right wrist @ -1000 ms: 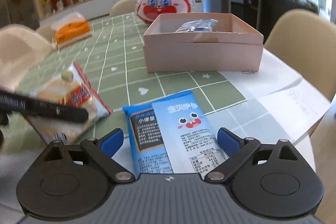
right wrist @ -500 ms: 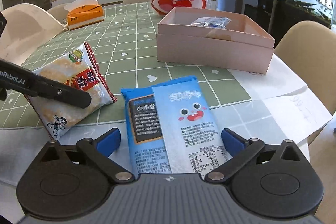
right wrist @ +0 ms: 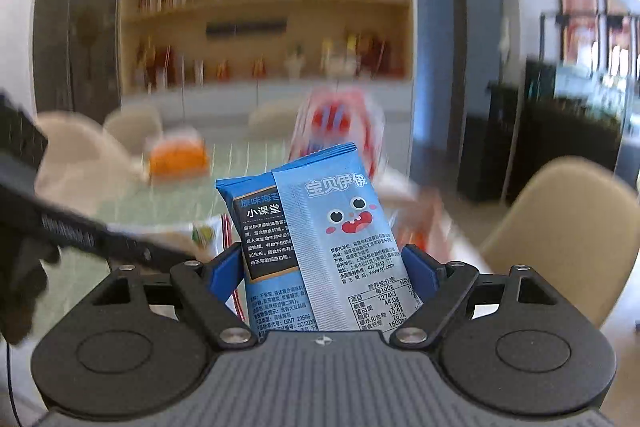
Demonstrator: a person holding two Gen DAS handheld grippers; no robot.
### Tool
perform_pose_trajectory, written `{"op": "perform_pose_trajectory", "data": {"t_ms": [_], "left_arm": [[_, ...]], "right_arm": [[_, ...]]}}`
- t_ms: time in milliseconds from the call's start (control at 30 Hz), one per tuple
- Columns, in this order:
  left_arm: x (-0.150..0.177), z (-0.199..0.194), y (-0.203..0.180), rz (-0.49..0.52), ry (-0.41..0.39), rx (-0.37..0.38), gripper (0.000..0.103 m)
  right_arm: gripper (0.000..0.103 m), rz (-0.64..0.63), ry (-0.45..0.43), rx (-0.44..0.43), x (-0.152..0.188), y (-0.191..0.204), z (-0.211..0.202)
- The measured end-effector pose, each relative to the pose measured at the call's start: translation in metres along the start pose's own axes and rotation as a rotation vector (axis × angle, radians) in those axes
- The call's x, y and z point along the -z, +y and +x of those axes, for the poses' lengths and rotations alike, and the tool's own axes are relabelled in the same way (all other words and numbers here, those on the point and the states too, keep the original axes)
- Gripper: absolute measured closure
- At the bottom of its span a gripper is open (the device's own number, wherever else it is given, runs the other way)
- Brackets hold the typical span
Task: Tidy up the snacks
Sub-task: 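Lift both held packets and carry them over the pink box, then open both tools to drop the packets into the pink box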
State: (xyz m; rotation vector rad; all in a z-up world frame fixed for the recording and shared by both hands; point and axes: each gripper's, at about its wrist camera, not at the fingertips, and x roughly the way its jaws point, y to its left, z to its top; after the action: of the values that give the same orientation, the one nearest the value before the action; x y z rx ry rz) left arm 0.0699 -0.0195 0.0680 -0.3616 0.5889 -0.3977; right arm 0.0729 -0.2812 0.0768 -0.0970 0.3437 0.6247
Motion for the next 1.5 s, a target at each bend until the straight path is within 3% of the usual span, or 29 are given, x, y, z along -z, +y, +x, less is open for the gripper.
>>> {"op": "perform_pose_trajectory", "data": {"t_ms": [133, 233, 400, 500, 567, 733, 900, 967, 1200, 1500], "left_arm": [[-0.054, 0.020, -0.014, -0.001, -0.126, 0.027, 0.081], [-0.087, 0.056, -0.013, -0.026, -0.166, 0.026, 0.081], [-0.110, 0.153, 0.031, -0.188, -0.075, 0.063, 0.081], [-0.101, 0.203, 0.063, -0.198, 0.004, -0.030, 0.080], [-0.093, 0.215, 0.080, -0.195, 0.027, -0.065, 0.080], [-0.083, 0.183, 0.092, -0.161, -0.068, -0.087, 0.080], [-0.069, 0.154, 0.084, -0.042, -0.066, -0.279, 0.080], [-0.065, 0.147, 0.081, -0.007, -0.048, -0.313, 0.080], [-0.060, 0.138, 0.091, -0.037, -0.034, -0.277, 0.080], [-0.064, 0.133, 0.094, -0.061, -0.071, -0.232, 0.080]], "right_arm": [[0.019, 0.044, -0.058, 0.033, -0.052, -0.038, 0.009], [0.019, 0.093, -0.057, 0.074, -0.080, -0.069, 0.034], [0.019, 0.183, 0.016, 0.133, -0.087, -0.107, 0.091], [0.019, 0.209, 0.072, 0.127, -0.077, -0.115, 0.119], [0.019, 0.206, 0.099, 0.128, -0.070, -0.114, 0.135], [0.019, 0.235, 0.193, 0.092, -0.053, -0.108, 0.195], [0.019, 0.296, 0.384, 0.101, -0.026, -0.090, 0.271], [0.019, 0.318, 0.429, 0.093, -0.015, -0.082, 0.290], [0.014, 0.207, 0.401, 0.110, -0.021, -0.058, 0.292], [0.010, 0.333, 0.253, -0.069, -0.046, -0.074, 0.248]]}}
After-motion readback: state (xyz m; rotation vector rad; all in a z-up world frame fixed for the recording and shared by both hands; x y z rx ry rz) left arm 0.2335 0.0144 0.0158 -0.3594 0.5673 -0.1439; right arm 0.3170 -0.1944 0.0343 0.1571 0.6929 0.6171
